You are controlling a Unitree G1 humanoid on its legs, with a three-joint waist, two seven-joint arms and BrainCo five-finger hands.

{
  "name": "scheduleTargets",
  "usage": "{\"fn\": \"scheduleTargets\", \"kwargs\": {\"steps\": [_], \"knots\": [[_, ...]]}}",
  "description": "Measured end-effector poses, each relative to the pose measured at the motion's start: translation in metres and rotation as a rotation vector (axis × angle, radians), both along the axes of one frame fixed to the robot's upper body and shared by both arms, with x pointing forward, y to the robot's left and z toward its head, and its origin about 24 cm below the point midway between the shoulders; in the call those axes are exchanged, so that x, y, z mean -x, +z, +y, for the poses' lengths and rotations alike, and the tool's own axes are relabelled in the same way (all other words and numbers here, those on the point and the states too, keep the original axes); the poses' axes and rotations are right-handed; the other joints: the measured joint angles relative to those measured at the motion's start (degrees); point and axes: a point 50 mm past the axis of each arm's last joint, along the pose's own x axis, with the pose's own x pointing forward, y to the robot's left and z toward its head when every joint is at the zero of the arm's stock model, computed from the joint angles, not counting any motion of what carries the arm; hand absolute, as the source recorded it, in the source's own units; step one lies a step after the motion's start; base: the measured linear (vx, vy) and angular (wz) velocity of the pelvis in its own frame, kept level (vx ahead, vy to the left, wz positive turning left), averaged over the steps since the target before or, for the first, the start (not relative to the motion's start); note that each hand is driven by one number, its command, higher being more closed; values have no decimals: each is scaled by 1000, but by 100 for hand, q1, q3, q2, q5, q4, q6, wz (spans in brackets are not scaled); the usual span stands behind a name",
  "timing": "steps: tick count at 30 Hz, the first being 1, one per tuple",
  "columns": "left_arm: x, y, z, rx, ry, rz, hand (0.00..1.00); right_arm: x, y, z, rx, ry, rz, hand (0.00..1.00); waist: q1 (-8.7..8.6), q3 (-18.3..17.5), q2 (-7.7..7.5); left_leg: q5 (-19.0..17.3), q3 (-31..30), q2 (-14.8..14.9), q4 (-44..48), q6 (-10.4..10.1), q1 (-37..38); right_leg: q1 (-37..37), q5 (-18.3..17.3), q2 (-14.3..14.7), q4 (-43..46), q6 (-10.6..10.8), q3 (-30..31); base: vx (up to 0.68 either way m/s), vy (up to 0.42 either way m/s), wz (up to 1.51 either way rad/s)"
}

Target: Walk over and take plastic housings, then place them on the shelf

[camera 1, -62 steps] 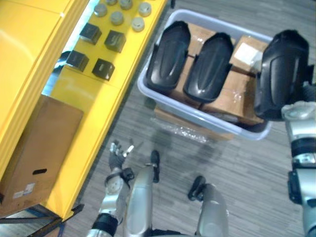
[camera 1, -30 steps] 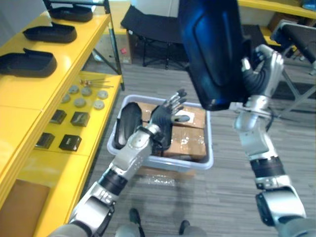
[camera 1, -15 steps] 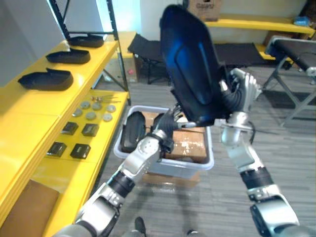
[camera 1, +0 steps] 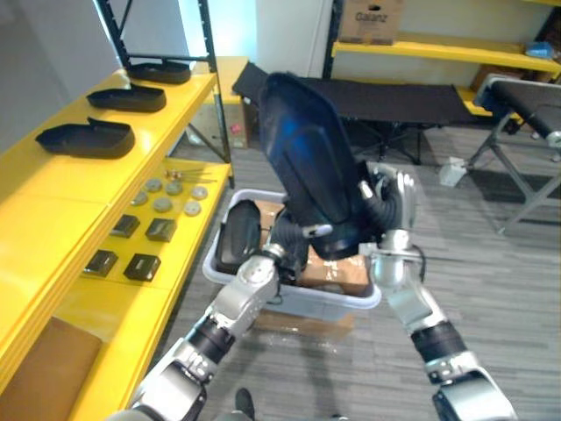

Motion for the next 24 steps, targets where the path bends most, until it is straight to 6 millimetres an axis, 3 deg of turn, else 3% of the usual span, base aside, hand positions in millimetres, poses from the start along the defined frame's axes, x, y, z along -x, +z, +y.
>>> {"fn": "scheduleTargets", "kwargs": {"steps": [7,19,20,24], "knots": [[3,-9,3,70,63,49,100,12,-27,9,-71,10,91,100,27,-35,-53,-1,-18,11,-1,0,18,4,-28,-8,16,-40,3,0,0,0],[8,-20,11,108,135,94,100,26,-39,28,-141,37,103,100,27,-108,-159,-25,-37,13,-1,-27,17,3,-28,-16,-3,-39,1,0,0,0],[8,-20,11,108,134,93,100,27,-40,28,-142,36,104,0,27,-108,-159,-25,-38,13,-1,-27,17,3,-28,-16,-3,-39,1,0,0,0],[9,-20,10,108,130,89,100,33,-44,31,-143,68,107,0,18,-109,-160,-25,-37,15,0,-26,16,4,-28,-13,-11,-39,1,0,0,0]]}}
